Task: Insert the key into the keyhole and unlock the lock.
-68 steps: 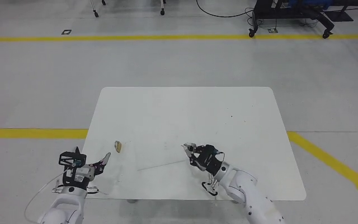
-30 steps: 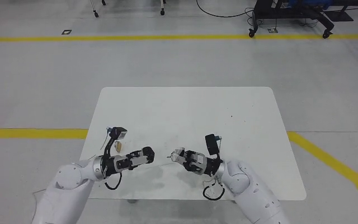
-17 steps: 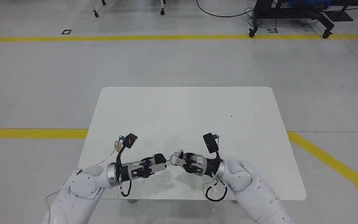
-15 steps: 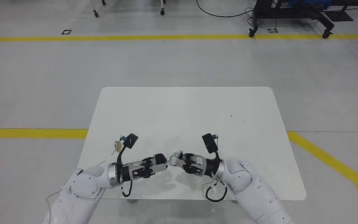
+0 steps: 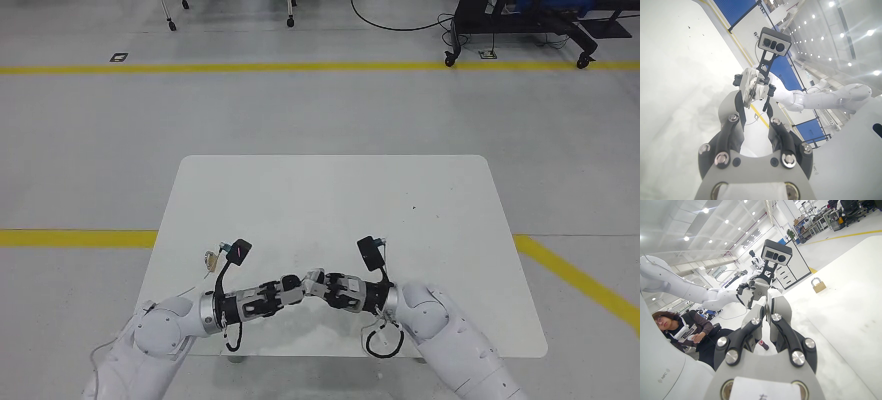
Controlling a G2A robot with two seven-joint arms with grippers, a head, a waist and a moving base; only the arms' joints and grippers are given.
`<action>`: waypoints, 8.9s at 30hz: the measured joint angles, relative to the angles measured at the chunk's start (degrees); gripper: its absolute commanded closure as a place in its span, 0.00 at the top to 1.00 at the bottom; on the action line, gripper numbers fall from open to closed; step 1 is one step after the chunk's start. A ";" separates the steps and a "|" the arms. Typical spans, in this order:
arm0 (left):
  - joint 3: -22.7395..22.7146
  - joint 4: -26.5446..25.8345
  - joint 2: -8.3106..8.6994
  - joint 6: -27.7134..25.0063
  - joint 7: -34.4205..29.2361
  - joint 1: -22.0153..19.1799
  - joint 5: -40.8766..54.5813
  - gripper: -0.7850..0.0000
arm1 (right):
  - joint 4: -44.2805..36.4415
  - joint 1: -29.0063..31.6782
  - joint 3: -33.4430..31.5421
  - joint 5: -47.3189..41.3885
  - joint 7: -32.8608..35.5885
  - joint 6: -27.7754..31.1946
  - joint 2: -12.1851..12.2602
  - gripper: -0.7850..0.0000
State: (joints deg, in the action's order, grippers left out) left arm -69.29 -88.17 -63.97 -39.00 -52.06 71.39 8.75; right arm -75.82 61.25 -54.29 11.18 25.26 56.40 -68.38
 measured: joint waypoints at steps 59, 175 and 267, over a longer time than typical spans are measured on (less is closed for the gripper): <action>0.28 1.56 2.03 0.45 0.86 -0.90 -0.44 0.00 | -0.12 -0.49 0.51 -6.52 7.41 -4.47 1.10 0.00; -1.46 9.00 5.99 34.34 -1.31 -15.73 -45.61 0.00 | 0.81 -0.31 -2.36 -7.80 3.69 -3.10 1.50 0.00; 1.74 6.04 1.95 4.96 9.30 -8.08 -3.69 0.00 | 4.14 -1.26 0.45 -26.58 1.07 -17.39 -5.26 0.00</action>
State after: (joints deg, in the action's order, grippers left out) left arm -67.55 -82.13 -62.02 -34.05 -42.75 63.31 5.07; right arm -71.68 60.00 -53.84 -15.40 26.33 39.01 -73.65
